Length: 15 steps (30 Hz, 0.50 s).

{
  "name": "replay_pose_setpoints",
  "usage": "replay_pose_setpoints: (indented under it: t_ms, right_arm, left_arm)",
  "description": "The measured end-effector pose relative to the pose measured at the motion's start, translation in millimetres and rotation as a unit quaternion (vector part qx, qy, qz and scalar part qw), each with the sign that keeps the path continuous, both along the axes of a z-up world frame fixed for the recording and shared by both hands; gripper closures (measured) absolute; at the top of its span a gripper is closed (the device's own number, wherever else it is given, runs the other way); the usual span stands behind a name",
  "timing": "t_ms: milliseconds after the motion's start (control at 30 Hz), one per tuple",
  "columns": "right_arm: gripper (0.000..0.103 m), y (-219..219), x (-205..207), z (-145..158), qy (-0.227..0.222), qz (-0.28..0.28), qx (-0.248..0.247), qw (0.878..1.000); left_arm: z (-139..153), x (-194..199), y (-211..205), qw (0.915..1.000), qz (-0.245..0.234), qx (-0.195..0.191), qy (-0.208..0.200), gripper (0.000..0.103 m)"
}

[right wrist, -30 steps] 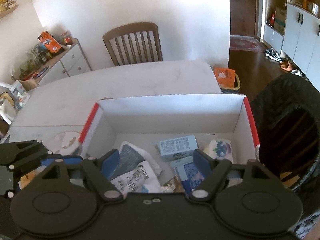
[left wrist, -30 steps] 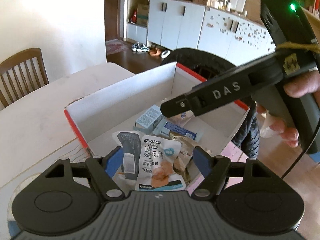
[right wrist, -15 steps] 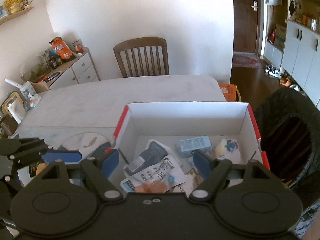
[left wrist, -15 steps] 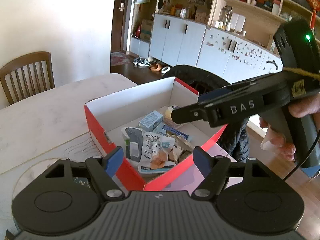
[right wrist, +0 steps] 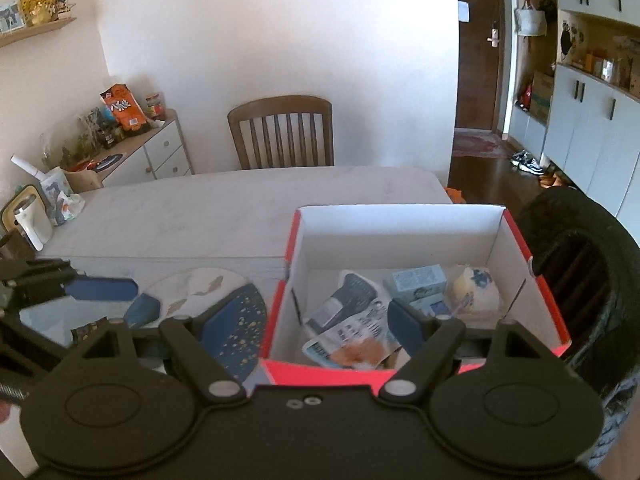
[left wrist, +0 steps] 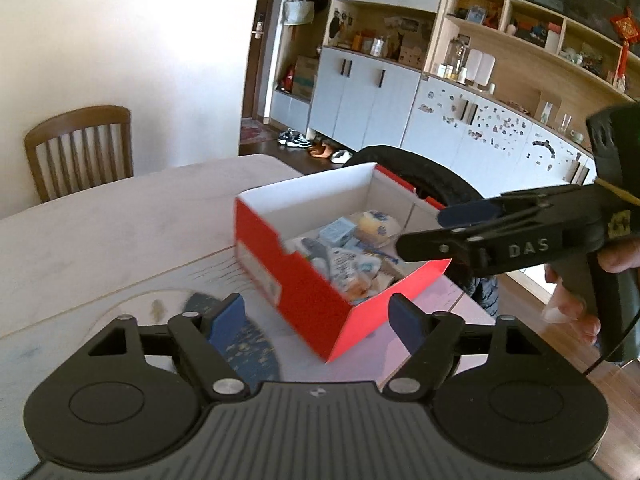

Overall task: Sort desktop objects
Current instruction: 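Move both grippers back from the red box toward the black bag and orange toy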

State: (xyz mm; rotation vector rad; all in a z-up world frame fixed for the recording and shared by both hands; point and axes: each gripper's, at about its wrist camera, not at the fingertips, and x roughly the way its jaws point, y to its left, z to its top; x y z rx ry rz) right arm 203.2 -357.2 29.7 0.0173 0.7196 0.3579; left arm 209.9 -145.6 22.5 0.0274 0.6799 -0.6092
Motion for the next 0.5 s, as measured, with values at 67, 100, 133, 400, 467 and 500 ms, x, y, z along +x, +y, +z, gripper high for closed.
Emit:
replay_pose_setpoints:
  t_ms: [67, 100, 133, 400, 467, 500]
  right_arm:
    - [0.021, 10.4, -7.8, -0.6, -0.002, 0.004, 0.000, 1.000]
    - [0.020, 16.6, -12.0, -0.8, -0.004, 0.007, -0.003, 1.000]
    - [0.020, 22.3, -16.0, -0.4, -0.008, 0.008, -0.006, 1.000]
    - [0.015, 70.7, -40.2, -3.2, -0.019, 0.017, -0.006, 1.000]
    - [0.014, 81.6, -44.2, -5.6, -0.018, 0.016, -0.007, 1.000]
    - [0.012, 87.2, -46.3, -6.9, -0.019, 0.017, -0.008, 1.000]
  left_arm:
    - [-0.8, -4.6, 16.8, 1.0000, 0.005, -0.001, 0.001, 0.022]
    - [-1.1, -6.9, 25.6, 1.0000, 0.007, -0.001, 0.000, 0.022]
    - [-1.8, -8.7, 32.7, 1.0000, 0.009, 0.000, -0.001, 0.022]
    - [-7.1, -16.5, 89.9, 0.9997, 0.025, -0.005, -0.005, 0.010]
    - [-8.9, -18.3, 100.7, 0.9996, 0.026, -0.005, -0.009, 0.001]
    - [-9.9, -19.5, 105.8, 0.9996, 0.025, -0.003, -0.012, 0.001]
